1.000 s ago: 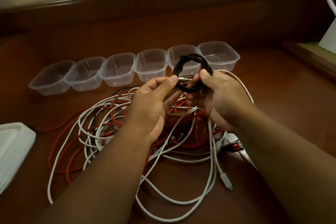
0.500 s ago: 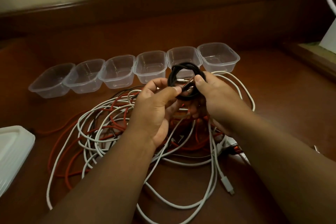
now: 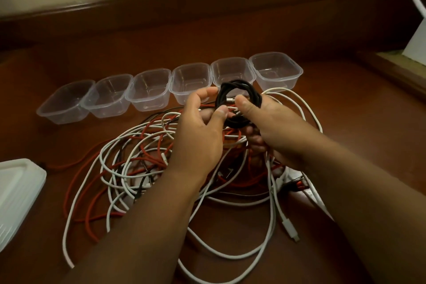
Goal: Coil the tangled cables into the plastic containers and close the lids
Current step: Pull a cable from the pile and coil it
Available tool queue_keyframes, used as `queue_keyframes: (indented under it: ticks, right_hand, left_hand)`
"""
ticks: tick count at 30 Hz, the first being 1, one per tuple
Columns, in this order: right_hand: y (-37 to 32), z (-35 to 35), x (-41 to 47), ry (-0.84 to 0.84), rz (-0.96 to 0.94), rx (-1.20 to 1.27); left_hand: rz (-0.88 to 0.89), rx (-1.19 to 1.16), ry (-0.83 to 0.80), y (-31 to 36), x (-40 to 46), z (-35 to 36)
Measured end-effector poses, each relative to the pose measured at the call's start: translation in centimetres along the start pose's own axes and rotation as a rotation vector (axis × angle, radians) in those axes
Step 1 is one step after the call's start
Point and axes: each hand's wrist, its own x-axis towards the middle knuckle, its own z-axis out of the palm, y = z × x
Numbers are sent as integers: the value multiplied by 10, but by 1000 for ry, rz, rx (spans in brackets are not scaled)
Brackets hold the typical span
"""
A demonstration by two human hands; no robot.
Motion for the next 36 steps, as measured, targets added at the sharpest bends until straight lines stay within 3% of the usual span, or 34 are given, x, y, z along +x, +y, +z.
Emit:
queue_keyframes:
  ticks: [2, 5, 13, 17, 22, 30, 32, 36]
  right_hand:
    - [-1, 0, -2, -41, -59, -76]
    - [3, -1, -1, 54, -65, -286]
    - [-1, 1, -5, 89, 62, -215]
    - [-7, 10, -12, 108, 81, -260]
    - [-34, 3, -36, 5, 70, -355]
    - [-70, 22, -89, 173, -215, -473]
    - [-75, 35, -103, 183, -229, -488]
    - [-85, 55, -130, 144, -221, -470]
  left_hand:
    - [24, 23, -3, 0, -1, -1]
    - [4, 55, -11, -1, -1, -2]
    - [-118, -17, -60, -2, 2, -6]
    - [34, 91, -35, 2, 1, -12]
    - [269, 262, -97, 33, -9, -19]
    - [266, 276, -51, 85, -36, -34]
    - [191, 248, -73, 94, -47, -46]
    - [-46, -70, -149, 104, -74, -74]
